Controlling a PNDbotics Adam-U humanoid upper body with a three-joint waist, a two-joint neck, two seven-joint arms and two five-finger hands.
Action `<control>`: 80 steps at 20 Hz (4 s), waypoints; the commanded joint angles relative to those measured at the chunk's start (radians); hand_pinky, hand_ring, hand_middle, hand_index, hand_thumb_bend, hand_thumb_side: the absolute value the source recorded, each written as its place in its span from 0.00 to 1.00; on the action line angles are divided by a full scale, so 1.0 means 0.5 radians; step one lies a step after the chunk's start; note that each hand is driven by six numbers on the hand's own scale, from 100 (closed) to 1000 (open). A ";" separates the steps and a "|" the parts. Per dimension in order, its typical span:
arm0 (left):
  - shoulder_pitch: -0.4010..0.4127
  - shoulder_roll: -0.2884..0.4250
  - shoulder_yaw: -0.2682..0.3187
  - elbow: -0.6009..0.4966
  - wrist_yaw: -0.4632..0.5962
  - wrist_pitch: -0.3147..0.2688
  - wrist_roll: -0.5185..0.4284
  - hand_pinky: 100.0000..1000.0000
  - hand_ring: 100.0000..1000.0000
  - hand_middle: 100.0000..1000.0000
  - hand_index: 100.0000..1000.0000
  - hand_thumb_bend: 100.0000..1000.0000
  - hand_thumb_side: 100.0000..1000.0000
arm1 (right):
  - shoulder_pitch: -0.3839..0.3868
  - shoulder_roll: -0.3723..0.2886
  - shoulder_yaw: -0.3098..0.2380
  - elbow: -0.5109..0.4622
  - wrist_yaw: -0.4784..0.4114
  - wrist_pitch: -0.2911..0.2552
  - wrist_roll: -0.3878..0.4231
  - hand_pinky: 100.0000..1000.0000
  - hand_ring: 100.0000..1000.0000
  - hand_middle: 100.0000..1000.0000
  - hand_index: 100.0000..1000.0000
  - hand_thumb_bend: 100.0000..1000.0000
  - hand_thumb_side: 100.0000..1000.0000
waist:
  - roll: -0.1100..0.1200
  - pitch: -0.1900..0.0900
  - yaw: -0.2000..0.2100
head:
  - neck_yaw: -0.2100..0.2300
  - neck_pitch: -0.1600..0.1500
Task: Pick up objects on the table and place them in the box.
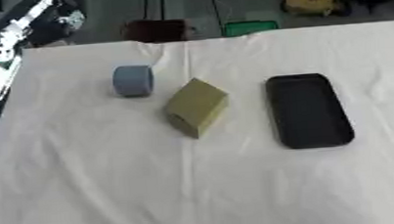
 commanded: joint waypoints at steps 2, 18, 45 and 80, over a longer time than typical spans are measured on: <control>-0.209 0.067 -0.053 0.277 -0.365 -0.112 0.029 0.76 0.73 0.78 0.89 0.00 0.56 | -0.036 -0.014 0.001 -0.046 0.026 0.000 0.022 0.61 0.47 0.74 0.80 0.00 0.48 | 0.009 0.005 -0.034 | 0.029 -0.064; -0.436 -0.057 -0.137 0.574 -1.103 -0.769 -0.449 0.83 0.81 0.81 0.90 0.04 0.68 | -0.086 -0.002 0.014 -0.046 0.060 0.000 0.053 0.61 0.47 0.74 0.80 0.00 0.48 | 0.055 0.078 -0.131 | 0.063 -0.099; -0.353 -0.024 -0.166 0.524 -1.414 -0.965 -0.913 0.87 0.84 0.83 0.91 0.54 0.74 | -0.071 0.006 0.006 -0.046 0.059 -0.013 0.054 0.61 0.47 0.74 0.80 0.00 0.48 | 0.029 0.076 -0.115 | 0.045 -0.087; -0.467 -0.201 -0.309 0.000 -0.118 -0.772 -0.777 0.62 0.38 0.40 0.54 0.00 0.16 | -0.067 0.002 0.007 -0.046 0.032 -0.021 0.059 0.61 0.47 0.74 0.81 0.00 0.48 | 0.012 0.049 -0.138 | 0.036 -0.091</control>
